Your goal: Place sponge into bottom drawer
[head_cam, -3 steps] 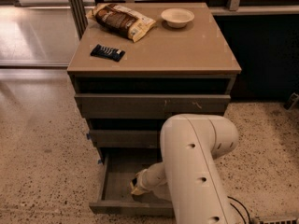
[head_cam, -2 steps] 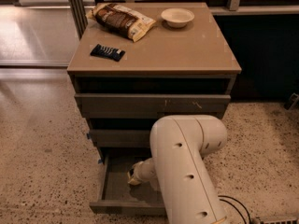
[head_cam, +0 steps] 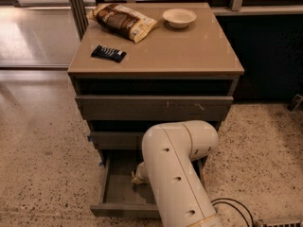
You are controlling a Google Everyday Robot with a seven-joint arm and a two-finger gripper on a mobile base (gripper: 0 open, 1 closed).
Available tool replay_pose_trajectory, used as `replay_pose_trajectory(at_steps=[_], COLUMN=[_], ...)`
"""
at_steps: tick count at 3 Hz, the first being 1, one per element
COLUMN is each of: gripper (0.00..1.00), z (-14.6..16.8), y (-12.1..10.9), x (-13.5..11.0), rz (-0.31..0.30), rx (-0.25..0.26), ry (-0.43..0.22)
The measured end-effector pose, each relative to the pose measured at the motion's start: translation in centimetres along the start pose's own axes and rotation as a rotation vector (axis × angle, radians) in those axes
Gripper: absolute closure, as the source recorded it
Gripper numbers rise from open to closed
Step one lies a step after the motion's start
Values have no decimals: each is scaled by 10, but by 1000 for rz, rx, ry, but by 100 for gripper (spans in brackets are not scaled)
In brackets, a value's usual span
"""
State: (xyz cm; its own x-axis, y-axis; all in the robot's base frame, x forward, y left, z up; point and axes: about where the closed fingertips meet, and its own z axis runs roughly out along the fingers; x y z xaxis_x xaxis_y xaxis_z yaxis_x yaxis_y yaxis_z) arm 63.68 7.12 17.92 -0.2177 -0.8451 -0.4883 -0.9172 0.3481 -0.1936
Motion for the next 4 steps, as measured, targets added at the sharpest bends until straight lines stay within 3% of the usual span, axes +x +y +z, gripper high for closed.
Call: replay_pose_trajectory(at_steps=[1, 2, 4], gripper=[100, 100, 58], z=[17, 20, 20], y=[5, 5, 5], x=[19, 21, 21], rz=[55, 63, 63], rx=[-26, -31, -31], ry=[12, 14, 14])
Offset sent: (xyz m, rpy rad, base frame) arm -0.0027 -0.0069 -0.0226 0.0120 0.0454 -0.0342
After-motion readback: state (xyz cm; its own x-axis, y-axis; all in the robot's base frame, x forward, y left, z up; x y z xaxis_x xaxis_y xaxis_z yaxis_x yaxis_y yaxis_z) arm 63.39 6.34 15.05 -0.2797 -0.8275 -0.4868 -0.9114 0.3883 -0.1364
